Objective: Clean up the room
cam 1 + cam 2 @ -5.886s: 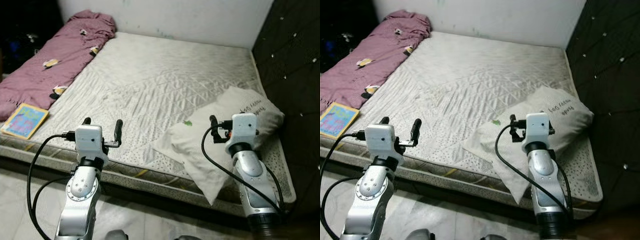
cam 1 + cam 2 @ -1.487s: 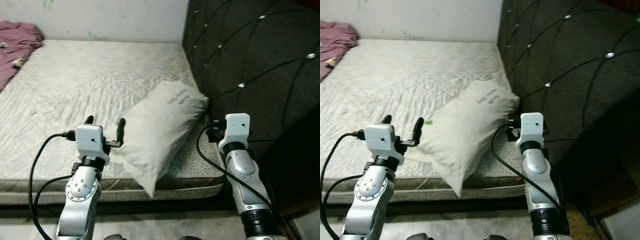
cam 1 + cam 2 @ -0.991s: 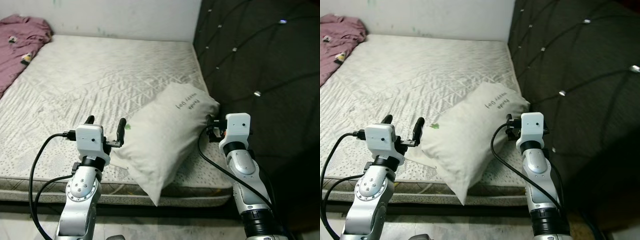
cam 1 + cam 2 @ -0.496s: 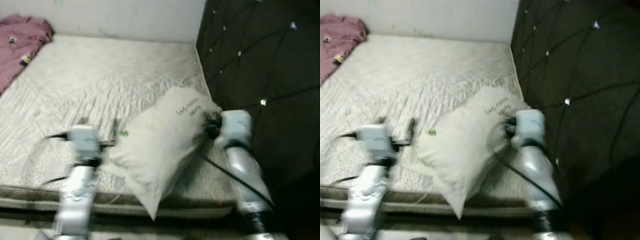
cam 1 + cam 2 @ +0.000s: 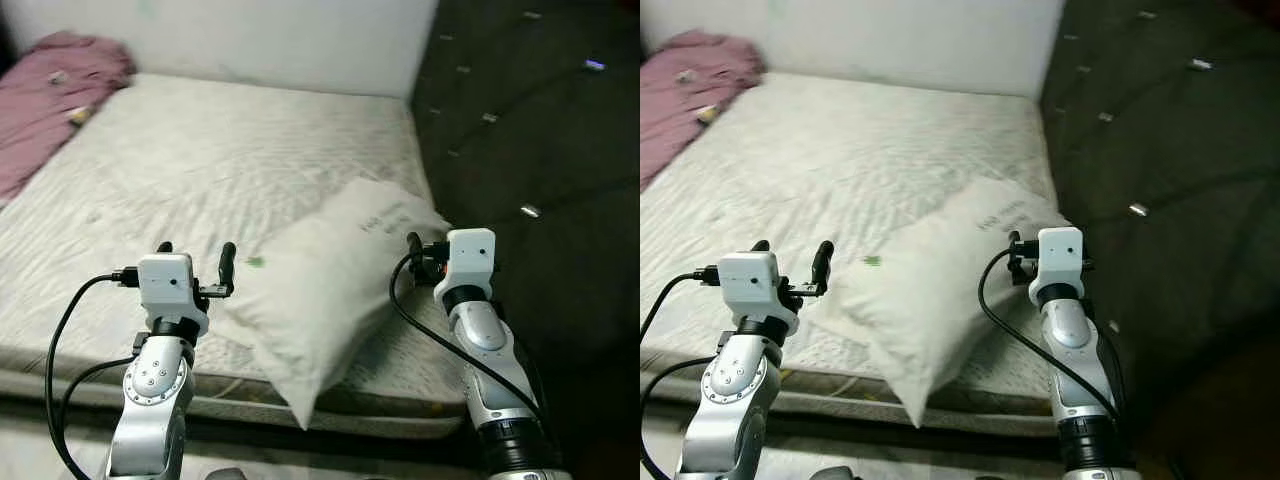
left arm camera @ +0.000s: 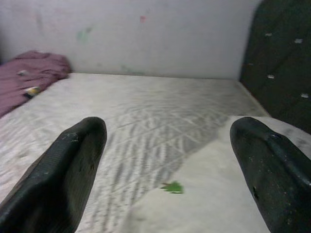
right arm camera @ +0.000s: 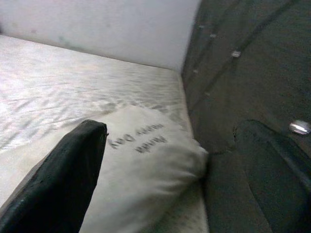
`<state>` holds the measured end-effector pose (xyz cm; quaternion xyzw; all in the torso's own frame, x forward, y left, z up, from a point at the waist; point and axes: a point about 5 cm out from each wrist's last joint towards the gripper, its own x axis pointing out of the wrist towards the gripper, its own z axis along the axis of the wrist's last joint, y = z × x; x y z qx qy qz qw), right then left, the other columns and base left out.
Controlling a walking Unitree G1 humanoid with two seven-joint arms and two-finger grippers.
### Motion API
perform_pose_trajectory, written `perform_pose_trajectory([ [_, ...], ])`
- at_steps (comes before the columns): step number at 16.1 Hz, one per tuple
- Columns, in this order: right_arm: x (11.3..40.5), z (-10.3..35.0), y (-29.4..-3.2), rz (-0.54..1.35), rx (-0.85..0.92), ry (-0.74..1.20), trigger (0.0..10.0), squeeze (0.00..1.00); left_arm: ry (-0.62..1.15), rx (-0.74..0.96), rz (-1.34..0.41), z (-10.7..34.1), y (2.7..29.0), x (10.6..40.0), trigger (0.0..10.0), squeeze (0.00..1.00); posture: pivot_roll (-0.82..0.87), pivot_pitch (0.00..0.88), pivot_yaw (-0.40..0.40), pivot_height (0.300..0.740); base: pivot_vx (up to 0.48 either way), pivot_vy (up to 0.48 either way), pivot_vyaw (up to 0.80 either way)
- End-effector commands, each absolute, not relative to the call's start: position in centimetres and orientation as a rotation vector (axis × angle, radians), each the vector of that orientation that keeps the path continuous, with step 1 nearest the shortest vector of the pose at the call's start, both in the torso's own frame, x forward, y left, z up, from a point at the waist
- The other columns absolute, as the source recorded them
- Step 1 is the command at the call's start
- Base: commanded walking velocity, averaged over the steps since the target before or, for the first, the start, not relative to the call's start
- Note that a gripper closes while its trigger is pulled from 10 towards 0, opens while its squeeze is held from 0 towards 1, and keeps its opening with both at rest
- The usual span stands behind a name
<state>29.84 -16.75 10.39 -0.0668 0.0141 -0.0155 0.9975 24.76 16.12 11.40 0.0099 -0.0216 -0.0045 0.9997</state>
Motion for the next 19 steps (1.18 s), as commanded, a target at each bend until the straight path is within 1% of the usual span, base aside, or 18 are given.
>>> perform_pose_trajectory([
  [1, 29.9, 10.5, -17.0, -0.046, -0.132, 0.030, 10.0, 0.00, -0.048, 0.008, -0.010, 11.8, 15.9, 24.9, 10.0, 0.00, 0.03, 0.020, -0.033, 0.740, 0.000, 0.000, -0.52],
  [3, 29.9, 10.5, -17.1, -0.048, -0.129, 0.031, 10.0, 0.00, -0.036, -0.032, -0.011, 11.7, 16.1, 24.7, 10.0, 0.00, 0.02, 0.024, -0.033, 0.740, 0.000, 0.000, -0.59],
  [5, 29.8, 10.7, -17.1, -0.050, -0.125, 0.026, 10.0, 0.00, -0.062, 0.031, 0.007, 11.8, 16.9, 24.3, 10.0, 0.00, 0.02, 0.028, -0.032, 0.740, 0.000, 0.000, -0.64],
  [7, 29.6, 10.7, -17.0, -0.046, -0.118, 0.023, 10.0, 0.00, -0.073, 0.071, 0.037, 12.0, 17.4, 24.1, 10.0, 0.00, 0.03, 0.032, -0.032, 0.740, 0.000, 0.000, 0.00],
  [9, 29.5, 11.0, -16.6, -0.035, -0.101, 0.016, 10.0, 0.00, -0.066, 0.065, 0.071, 12.0, 17.6, 24.1, 10.0, 0.00, 0.03, 0.041, -0.030, 0.740, 0.000, 0.000, 0.00],
  [15, 29.0, 11.0, -16.0, -0.022, -0.055, 0.026, 10.0, 0.00, -0.050, 0.042, 0.030, 12.0, 16.9, 23.8, 10.0, 0.00, 0.03, 0.065, -0.026, 0.740, 0.000, 0.000, 0.00],
  [19, 28.6, 11.2, -16.0, -0.016, -0.043, 0.029, 10.0, 0.00, -0.037, 0.027, 0.046, 11.8, 17.0, 23.7, 10.0, 0.00, 0.02, 0.065, -0.029, 0.740, 0.000, 0.000, 0.00],
])
